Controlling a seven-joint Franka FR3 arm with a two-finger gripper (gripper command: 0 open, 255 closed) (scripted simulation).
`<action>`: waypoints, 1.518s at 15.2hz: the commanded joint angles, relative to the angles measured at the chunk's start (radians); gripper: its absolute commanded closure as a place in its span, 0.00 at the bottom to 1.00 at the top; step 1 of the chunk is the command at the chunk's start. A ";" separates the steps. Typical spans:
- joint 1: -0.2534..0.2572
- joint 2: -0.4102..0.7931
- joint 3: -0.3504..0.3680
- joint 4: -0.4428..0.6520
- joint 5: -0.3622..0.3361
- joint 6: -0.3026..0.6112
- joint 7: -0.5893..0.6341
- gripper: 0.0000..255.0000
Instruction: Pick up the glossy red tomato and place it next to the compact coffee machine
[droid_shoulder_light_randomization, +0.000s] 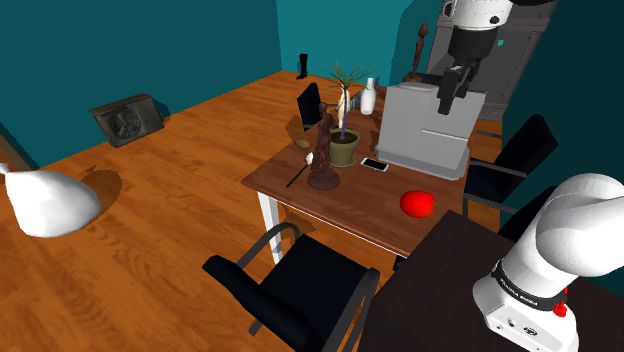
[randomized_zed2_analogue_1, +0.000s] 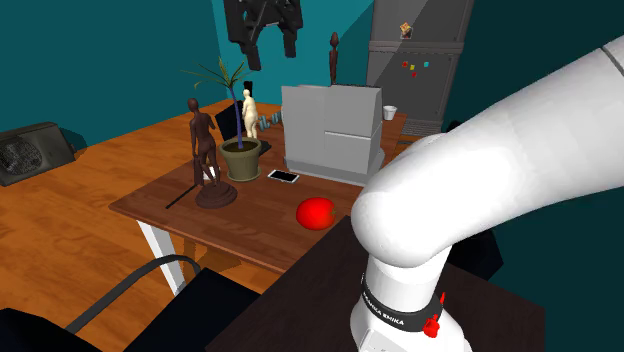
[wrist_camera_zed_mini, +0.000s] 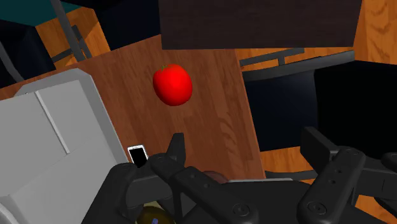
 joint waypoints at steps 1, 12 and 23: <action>0.000 0.000 0.000 0.000 0.000 0.000 0.000 0.00; -0.098 -0.562 -0.292 -0.549 -0.119 0.291 -0.204 0.00; -0.221 -0.623 -0.545 -0.612 -0.206 0.491 -0.390 0.00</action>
